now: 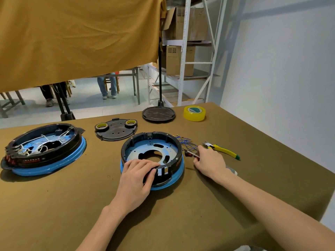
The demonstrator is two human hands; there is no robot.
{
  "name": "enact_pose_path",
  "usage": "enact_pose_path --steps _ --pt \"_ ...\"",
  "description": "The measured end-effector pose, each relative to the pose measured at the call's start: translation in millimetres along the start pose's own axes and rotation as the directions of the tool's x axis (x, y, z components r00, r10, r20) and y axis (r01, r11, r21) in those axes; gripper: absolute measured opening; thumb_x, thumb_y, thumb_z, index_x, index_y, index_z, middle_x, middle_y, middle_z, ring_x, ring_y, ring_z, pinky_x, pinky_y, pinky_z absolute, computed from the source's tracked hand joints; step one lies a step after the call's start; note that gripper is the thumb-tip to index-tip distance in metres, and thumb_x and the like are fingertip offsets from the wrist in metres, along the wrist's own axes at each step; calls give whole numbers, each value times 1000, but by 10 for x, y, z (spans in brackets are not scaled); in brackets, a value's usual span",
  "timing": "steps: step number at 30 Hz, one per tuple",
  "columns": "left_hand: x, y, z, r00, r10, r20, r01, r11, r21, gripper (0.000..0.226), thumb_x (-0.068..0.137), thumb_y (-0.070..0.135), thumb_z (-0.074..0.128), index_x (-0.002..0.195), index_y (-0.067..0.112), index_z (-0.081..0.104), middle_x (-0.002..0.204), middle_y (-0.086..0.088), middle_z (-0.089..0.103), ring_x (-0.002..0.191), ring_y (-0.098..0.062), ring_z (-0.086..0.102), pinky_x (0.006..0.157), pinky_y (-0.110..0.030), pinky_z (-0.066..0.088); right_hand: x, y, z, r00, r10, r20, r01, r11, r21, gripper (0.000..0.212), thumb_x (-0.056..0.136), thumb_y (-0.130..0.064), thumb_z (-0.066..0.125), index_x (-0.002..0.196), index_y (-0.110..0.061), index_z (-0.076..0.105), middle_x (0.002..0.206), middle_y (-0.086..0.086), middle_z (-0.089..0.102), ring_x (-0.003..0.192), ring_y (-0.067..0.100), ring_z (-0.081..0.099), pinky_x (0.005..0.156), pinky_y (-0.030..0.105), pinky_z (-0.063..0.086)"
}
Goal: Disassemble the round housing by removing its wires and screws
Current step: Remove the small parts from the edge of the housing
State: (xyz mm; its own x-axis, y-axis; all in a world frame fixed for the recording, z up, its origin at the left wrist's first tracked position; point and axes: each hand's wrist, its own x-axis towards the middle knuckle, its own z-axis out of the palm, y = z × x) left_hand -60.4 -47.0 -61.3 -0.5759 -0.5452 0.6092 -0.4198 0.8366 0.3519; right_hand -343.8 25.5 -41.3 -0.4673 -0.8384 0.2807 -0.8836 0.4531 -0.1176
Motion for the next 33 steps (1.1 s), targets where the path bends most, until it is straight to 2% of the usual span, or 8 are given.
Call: enact_pose_path --steps 3,10,13,17,20,24,28,33 --pt "-5 -8 10 1000 5 -1 -5 1000 -4 36 102 45 42 125 35 68 120 20 69 117 1 52 109 -9 16 1 12 25 998 -53 18 52 998 47 9 91 -30 58 95 -28 50 74 -5 60 64 15 56 52 28 48" --pt "4 -10 10 1000 -2 11 2 1000 -16 36 102 45 43 126 35 69 122 20 69 119 2 53 111 -9 15 59 79 -50 995 66 77 -73 993 95 11 94 -19 58 102 -26 55 91 2 69 77 23 61 62 34 52" --pt "6 -30 -13 1000 -8 0 8 998 -64 38 102 47 45 132 35 65 134 22 60 129 7 45 113 -11 22 -11 -49 -133 997 72 29 -74 993 89 18 94 -38 60 103 -23 55 90 -2 68 79 22 65 67 38 57" --pt "-26 -96 -86 999 -30 -35 26 994 -109 35 98 49 53 128 36 65 127 26 60 131 7 44 115 -16 24 -293 -311 -321 991 -100 -90 115 975 189 50 93 -70 35 75 -25 48 65 -8 56 61 7 53 56 32 46" --pt "-58 -112 -116 999 -19 -27 16 994 -111 32 96 45 55 124 35 67 118 26 63 127 5 47 122 -21 15 -488 -451 -461 958 -255 -130 281 928 246 48 99 -63 28 71 -26 42 61 -6 52 58 8 51 55 31 43" --pt "-65 -144 -147 999 -27 -19 24 988 -153 31 96 40 56 124 34 67 122 24 63 127 4 50 118 -17 23 -640 -598 -518 896 -442 -49 437 856 275 34 104 -51 36 81 -28 48 64 -10 53 56 10 51 55 32 46" --pt "-73 -156 -183 999 -38 3 38 983 -179 29 95 39 59 121 32 69 124 23 61 127 -1 52 112 -9 26 -798 -643 -449 873 -487 -14 474 841 260 36 99 -62 27 85 -31 40 68 -9 51 61 10 49 60 31 44" --pt "-79 -126 -192 998 -61 19 63 982 -177 32 92 47 61 119 33 69 120 19 61 124 -6 51 109 -10 28 -816 -602 -387 857 -515 5 487 812 323 24 107 -44 32 92 -34 47 78 -15 51 71 8 52 64 27 44"
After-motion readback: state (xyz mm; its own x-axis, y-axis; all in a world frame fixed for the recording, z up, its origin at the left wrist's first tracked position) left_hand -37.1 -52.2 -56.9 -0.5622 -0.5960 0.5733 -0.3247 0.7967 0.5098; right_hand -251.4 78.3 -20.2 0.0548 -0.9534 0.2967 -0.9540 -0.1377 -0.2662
